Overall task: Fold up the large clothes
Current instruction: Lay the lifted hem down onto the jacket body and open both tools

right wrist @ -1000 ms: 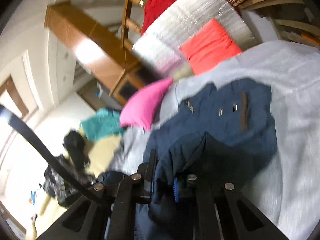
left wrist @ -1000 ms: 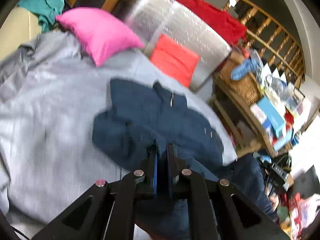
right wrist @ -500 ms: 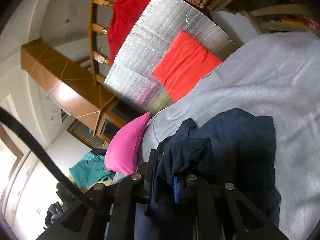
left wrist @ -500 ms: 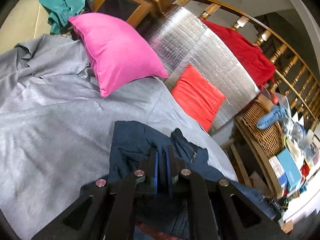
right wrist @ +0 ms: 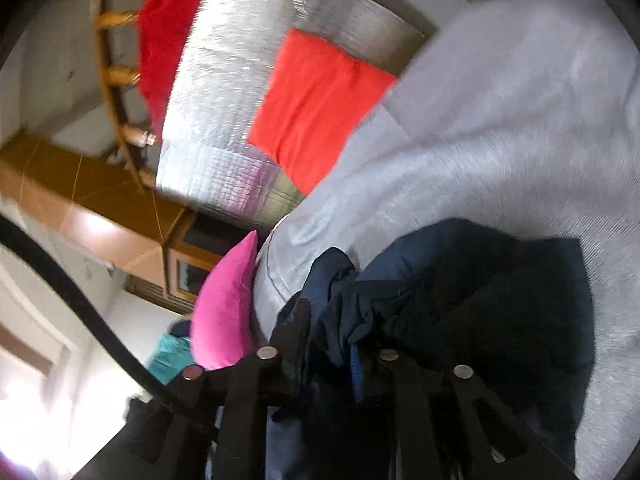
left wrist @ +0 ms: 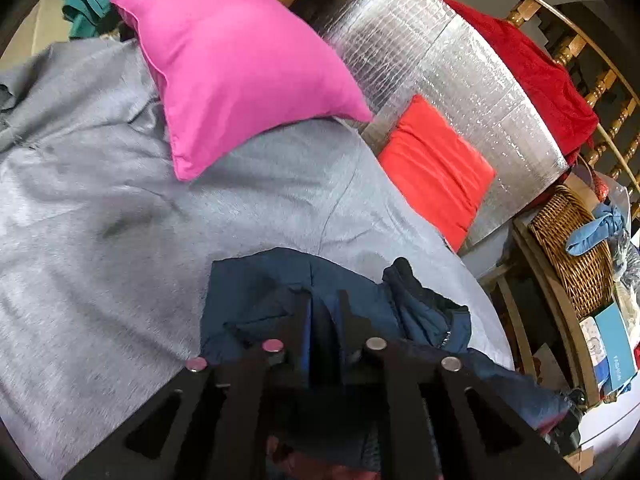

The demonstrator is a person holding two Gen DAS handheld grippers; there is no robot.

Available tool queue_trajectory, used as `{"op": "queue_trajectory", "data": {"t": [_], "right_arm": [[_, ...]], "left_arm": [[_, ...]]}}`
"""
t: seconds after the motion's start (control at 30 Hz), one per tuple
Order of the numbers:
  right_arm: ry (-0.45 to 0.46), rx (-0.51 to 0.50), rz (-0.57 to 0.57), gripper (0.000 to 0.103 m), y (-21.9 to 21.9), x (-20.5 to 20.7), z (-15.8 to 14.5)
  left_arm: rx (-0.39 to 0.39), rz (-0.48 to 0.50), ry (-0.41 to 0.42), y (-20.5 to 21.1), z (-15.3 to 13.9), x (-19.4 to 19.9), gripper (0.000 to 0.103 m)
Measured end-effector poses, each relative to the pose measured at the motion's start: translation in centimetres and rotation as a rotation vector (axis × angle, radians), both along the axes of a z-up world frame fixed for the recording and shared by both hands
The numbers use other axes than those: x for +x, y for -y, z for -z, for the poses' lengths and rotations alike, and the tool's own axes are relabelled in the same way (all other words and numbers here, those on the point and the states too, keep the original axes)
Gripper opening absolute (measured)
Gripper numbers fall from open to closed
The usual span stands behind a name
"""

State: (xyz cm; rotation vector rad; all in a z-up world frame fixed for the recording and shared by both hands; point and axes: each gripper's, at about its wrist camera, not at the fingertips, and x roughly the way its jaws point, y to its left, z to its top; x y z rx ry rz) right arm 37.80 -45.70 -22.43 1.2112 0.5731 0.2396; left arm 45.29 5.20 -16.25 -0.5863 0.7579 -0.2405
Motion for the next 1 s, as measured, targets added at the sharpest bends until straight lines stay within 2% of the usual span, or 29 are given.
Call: {"op": "queue_trajectory", "data": {"t": [0.07,0.1,0.13,0.17,0.2,0.27,0.3,0.33,0.5,0.63,0.83,0.9,1.0], "right_arm": [[0.008,0.134,-0.004,0.032,1.2,0.7,1.1],[0.025,0.192,-0.002,0.044,1.8,0.9,1.4],[0.053,0.247,0.006,0.052,2.4,0.9,1.7],[0.086,0.287,0.022,0.063,3.2,0.7,1.7],[0.123,0.325,0.044,0.066,4.0,0.5,1.6],[0.174,0.342,0.094,0.073,5.0,-0.2,1.2],[0.201,0.300,0.140,0.079,5.6,-0.8,0.6],[0.212,0.250,0.166,0.080,6.0,-1.2,0.1],[0.206,0.164,0.209,0.080,7.2,-2.2,-0.8],[0.083,0.067,0.202,0.080,6.6,-2.9,-0.7],[-0.178,-0.163,0.123,0.080,4.6,-4.2,0.0],[-0.193,-0.160,0.118,0.080,4.6,-5.2,0.3],[-0.156,-0.158,0.078,0.080,3.7,-6.2,-0.6]], "left_arm": [[-0.056,0.011,-0.017,-0.5,0.4,0.7,0.025],[-0.131,0.024,-0.023,-1.1,0.6,1.0,0.034],[-0.206,0.032,-0.024,-1.6,0.8,1.2,0.062],[-0.321,0.027,-0.014,-2.6,0.9,1.2,0.080],[-0.370,-0.003,0.000,-3.3,0.7,1.2,0.083],[-0.392,-0.065,0.051,-4.5,0.1,0.9,0.085],[-0.392,-0.075,0.064,-4.8,-0.1,0.9,0.085],[-0.385,-0.085,0.069,-5.0,-0.2,1.1,0.086],[-0.324,-0.118,-0.035,-4.3,1.6,1.8,0.086],[-0.295,-0.123,-0.098,-3.5,2.3,1.2,0.086],[-0.127,-0.123,-0.196,-3.0,1.6,-1.3,0.086],[-0.094,-0.121,-0.235,-3.8,1.4,-2.2,0.086],[-0.026,-0.114,-0.287,-4.4,1.6,-4.1,0.086]]}}
